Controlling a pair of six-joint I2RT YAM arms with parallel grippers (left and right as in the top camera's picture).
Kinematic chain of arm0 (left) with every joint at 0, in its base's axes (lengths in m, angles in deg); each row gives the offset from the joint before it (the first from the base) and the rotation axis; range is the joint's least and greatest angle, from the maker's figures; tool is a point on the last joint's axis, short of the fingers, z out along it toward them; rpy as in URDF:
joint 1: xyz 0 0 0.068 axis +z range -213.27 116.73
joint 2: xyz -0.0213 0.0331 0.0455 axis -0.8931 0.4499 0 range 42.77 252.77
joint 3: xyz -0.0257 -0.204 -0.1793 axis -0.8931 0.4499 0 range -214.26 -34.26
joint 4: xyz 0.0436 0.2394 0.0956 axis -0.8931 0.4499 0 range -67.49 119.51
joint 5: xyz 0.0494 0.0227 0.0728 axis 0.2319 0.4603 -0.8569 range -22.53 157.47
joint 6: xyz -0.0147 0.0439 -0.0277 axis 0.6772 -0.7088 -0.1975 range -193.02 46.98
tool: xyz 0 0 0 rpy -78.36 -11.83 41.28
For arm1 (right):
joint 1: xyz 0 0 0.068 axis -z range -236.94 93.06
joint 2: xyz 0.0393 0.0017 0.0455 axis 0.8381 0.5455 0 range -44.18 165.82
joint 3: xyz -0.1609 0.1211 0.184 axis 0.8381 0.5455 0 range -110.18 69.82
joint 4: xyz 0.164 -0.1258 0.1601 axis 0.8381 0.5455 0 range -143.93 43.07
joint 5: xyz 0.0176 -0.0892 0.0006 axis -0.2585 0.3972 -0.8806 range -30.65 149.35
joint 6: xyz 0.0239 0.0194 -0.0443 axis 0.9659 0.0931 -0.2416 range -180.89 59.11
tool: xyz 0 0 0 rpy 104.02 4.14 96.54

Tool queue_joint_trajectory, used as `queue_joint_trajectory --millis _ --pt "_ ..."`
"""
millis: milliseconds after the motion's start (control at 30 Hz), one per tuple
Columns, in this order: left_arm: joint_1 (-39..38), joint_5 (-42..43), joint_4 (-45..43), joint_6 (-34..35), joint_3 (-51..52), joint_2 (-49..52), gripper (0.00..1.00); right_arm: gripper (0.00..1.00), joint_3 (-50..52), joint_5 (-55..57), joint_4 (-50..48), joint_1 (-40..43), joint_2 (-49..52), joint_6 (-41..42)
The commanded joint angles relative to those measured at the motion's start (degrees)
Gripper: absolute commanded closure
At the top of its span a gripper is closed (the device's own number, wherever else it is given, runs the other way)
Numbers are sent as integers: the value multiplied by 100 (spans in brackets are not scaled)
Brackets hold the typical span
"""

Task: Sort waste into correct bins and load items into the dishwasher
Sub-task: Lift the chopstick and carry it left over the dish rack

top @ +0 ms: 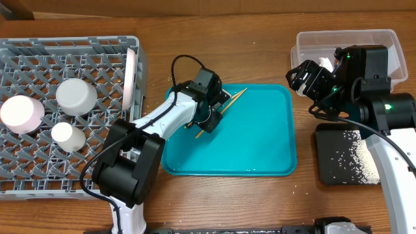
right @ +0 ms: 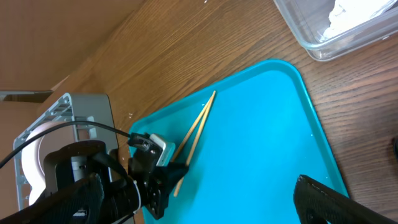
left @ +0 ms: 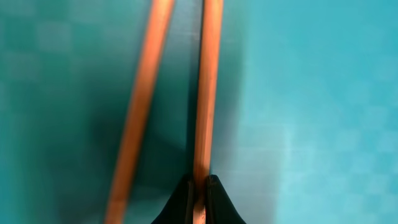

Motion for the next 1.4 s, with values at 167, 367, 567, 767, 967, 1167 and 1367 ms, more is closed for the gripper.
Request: queue_joint_trajectory --millis 167,367,567,767,967,1167,1367 --pt "-24 1816 981 590 -1154 -221 96 0 -31 63 -28 11 2 -42" --pt "168 1928 2601 1086 -3126 -439 96 0 -31 63 -28 11 2 -42" --pt "1069 918 3842 1690 -4356 -719 96 0 -31 63 -28 11 2 -42" --pt "2520 328 4402 2586 -4570 -1093 96 0 -31 63 -26 11 2 -42" --pt "3847 -59 4981 2562 -4564 -1084 96 0 -31 66 -28 11 2 -42" --pt "4249 -188 5003 2009 -4275 -848 96 0 -31 63 -28 11 2 -42" --pt "4162 -203 4435 1386 -3307 -846 96 0 -31 63 -28 11 2 -42"
